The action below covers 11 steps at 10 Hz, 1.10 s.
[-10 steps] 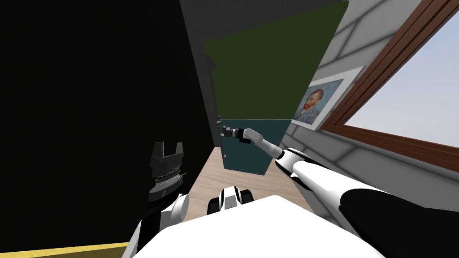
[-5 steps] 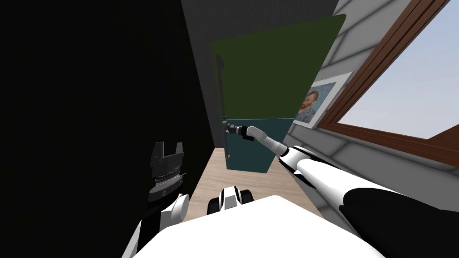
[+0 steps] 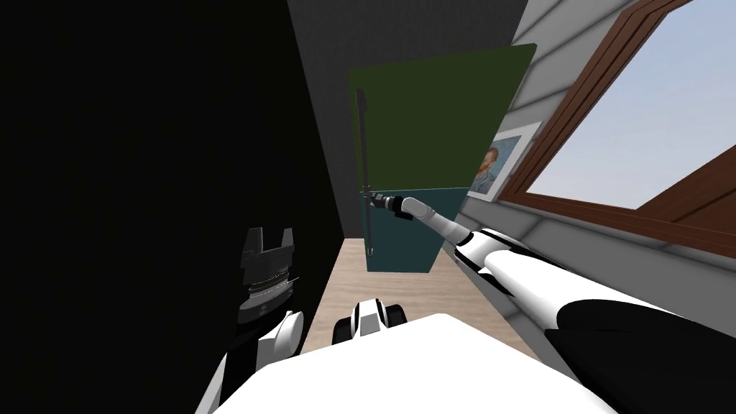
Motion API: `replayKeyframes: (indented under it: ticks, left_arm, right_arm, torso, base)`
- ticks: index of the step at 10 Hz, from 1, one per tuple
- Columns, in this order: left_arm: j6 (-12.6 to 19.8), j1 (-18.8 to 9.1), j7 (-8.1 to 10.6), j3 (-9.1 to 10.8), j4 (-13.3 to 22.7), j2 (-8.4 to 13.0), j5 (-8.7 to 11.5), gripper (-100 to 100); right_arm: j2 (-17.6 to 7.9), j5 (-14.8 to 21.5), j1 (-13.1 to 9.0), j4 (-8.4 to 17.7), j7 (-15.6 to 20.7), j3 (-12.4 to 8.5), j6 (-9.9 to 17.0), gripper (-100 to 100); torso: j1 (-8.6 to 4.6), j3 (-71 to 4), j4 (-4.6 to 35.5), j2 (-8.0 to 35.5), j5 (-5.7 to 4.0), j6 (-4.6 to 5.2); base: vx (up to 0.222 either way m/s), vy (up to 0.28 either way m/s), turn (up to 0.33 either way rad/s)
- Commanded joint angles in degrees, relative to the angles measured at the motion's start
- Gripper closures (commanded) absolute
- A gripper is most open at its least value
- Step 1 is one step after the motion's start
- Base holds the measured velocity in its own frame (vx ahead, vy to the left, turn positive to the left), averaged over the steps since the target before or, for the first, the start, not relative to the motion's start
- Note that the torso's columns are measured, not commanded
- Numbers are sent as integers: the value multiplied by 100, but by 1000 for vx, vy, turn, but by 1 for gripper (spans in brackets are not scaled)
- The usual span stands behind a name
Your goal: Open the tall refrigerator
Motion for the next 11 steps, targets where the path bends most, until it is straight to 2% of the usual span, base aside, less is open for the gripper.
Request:
replayKeyframes:
  ticks: [1,3,4,5,6,10,11]
  left_arm:
    - [0,0,0,0,0,0,0,0]
    - [0,0,0,1,0,1,0,0]
    - [0,0,0,2,0,2,0,0]
    - [0,0,0,2,0,2,0,0]
    - [1,-2,0,3,1,4,0,0]
    - [1,-3,0,3,1,4,0,0]
    - [1,-3,0,3,1,3,0,0]
  right_arm:
    - [-118,124,-52,203,203,-99,61,-100]
    - [-73,64,-32,199,222,-99,35,-100]
    - [-78,64,-32,201,221,-103,38,100]
    - [16,4,-44,-17,248,-26,-79,100]
    - [16,4,-44,-17,248,-26,-79,100]
    - [215,-126,-95,-470,295,111,-300,100]
    - [215,-126,-95,-470,295,111,-300,100]
  torso:
    - [-6,3,-1,4,-2,-5]
    - [-28,9,2,12,-7,-6]
    - [-31,12,3,17,-10,-7]
    - [-15,16,13,24,-5,-7]
    - [-24,43,14,67,-6,-29]
    - [-32,25,25,41,-11,14]
    - [-24,35,24,56,-10,18]
  base:
    - [20,175,-110]
    - [6,47,-25]
    - [-1,2,-13]
    - [-128,-153,26]
    - [-163,-206,91]
    - [-188,-217,69]
    - [-174,-127,28]
